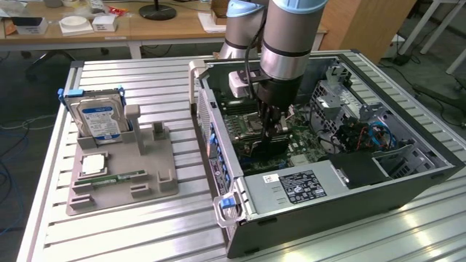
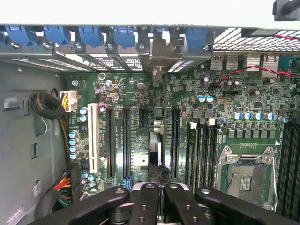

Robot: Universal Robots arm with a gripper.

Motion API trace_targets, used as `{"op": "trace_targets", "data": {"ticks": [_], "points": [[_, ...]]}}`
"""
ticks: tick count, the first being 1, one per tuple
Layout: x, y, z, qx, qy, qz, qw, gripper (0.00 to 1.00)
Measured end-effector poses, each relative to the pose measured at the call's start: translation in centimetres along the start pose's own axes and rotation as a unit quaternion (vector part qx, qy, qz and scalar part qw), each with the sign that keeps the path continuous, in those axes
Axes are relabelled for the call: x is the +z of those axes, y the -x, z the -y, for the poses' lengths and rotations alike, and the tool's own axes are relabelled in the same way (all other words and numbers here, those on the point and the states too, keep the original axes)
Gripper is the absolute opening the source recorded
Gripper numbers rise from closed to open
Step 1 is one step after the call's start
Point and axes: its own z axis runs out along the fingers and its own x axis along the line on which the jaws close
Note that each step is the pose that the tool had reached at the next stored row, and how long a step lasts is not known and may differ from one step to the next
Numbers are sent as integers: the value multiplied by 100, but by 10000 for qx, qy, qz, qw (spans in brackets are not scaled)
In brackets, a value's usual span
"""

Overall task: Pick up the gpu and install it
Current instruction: 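Press down on the gpu until it lock into place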

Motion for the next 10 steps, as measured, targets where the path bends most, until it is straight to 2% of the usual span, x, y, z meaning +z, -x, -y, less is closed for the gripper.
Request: {"op": "trace_targets", "data": {"ticks": [10], "points": [[0, 0, 0, 0, 0, 0, 10000, 10]]}}
